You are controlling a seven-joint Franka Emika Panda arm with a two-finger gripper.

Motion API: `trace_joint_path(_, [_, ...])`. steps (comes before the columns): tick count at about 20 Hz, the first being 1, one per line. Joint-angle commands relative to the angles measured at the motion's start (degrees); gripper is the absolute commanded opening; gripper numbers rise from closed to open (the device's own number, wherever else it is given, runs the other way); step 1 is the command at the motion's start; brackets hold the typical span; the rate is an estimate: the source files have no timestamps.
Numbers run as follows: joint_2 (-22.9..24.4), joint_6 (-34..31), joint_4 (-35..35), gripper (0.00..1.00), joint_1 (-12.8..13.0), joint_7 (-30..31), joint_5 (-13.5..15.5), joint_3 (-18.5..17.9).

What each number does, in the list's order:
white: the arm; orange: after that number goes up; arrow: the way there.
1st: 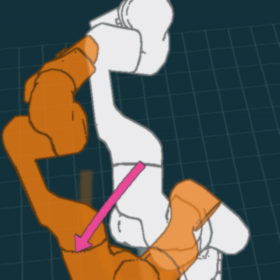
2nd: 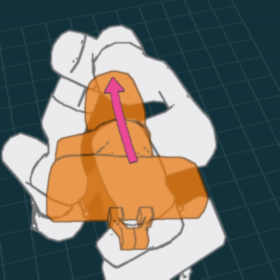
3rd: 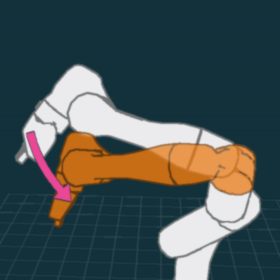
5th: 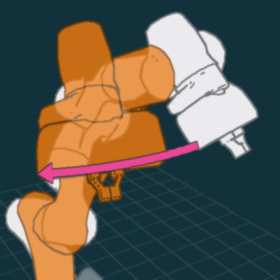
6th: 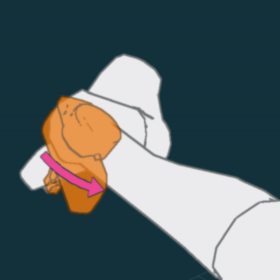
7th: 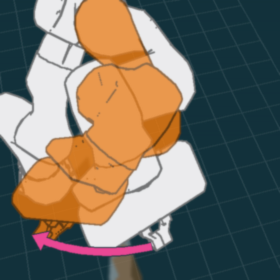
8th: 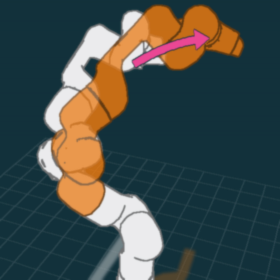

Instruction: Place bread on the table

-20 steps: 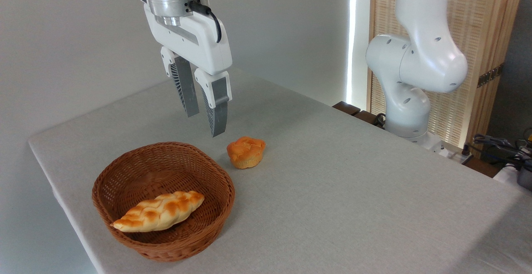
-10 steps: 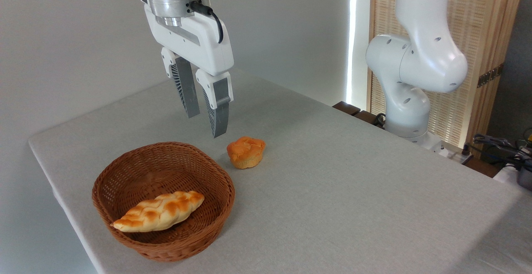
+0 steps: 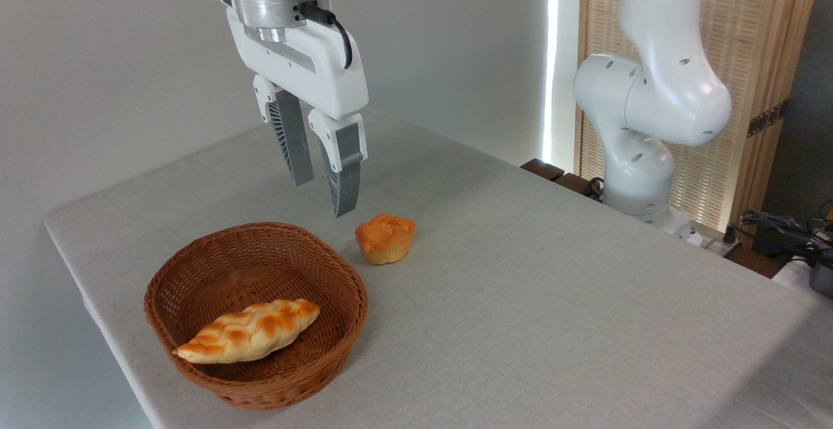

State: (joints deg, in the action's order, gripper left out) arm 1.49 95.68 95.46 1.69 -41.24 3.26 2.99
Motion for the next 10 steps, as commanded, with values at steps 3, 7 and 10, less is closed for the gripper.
trace_joint_path(3, [-0.35, -1.54, -1.16, 1.0, 1.56, 1.34, -0.89, -1.15])
trace_joint_path(7, [-0.35, -1.54, -1.16, 1.0, 1.83, 1.34, -0.89, -1.24])
trace_joint_path(10, [-0.35, -1.54, -1.16, 1.0, 1.83, 0.9, -0.89, -1.24])
